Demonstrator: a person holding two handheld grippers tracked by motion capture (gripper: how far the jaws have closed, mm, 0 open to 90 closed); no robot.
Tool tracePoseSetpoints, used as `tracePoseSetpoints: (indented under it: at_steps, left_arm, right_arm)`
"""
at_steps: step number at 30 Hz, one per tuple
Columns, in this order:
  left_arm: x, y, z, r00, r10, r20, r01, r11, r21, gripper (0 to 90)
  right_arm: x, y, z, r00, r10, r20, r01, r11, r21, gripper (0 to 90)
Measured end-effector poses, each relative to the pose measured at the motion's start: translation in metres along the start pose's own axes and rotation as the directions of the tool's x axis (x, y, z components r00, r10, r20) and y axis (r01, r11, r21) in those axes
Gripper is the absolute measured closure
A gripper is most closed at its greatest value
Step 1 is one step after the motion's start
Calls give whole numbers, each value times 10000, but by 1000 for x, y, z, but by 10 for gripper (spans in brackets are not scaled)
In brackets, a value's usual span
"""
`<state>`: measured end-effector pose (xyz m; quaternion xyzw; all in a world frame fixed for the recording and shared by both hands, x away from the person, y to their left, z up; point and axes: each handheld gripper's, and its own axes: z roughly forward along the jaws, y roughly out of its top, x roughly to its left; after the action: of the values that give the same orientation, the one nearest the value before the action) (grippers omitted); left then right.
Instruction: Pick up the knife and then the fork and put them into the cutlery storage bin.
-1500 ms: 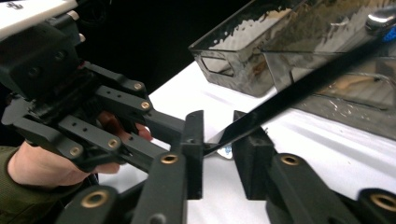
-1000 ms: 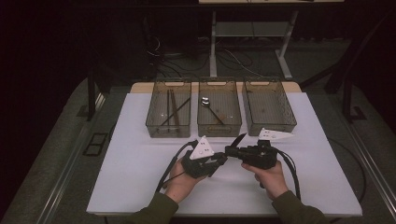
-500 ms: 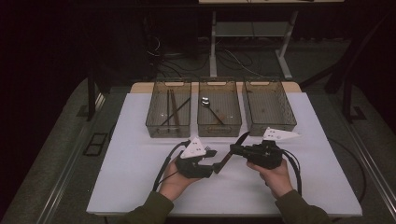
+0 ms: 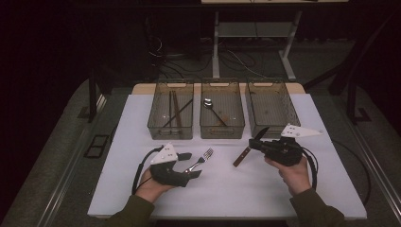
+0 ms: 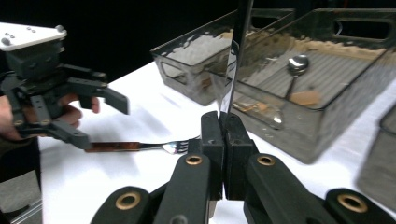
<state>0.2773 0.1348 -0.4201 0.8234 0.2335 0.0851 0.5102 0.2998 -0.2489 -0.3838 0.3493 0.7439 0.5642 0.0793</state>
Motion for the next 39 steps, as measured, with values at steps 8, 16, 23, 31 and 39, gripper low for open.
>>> tracePoseSetpoints:
  at_steps: [8,16,23,31,39]
  left_arm:
    - [4,-18,-19,9996,-142,-260,142,9999,31,130]
    - [6,-27,-19,9978,-354,-566,375,9986,362,0]
    - [4,-27,-15,9976,-478,-507,501,9977,453,0]
    - [5,-26,-16,9973,-511,-518,537,9973,502,0]
    - [5,-26,-17,9971,-522,-561,551,9972,506,0]
  right_arm:
    - [-13,9,-16,9980,-73,624,66,9999,118,889]
    - [-30,26,-34,9907,-419,1293,362,9983,464,890]
    - [-47,52,-60,9827,-434,1800,425,9991,88,890]
    - [-66,87,-73,9599,-482,2762,492,9988,32,890]
    - [-97,111,-71,9138,-403,4043,185,9982,577,890]
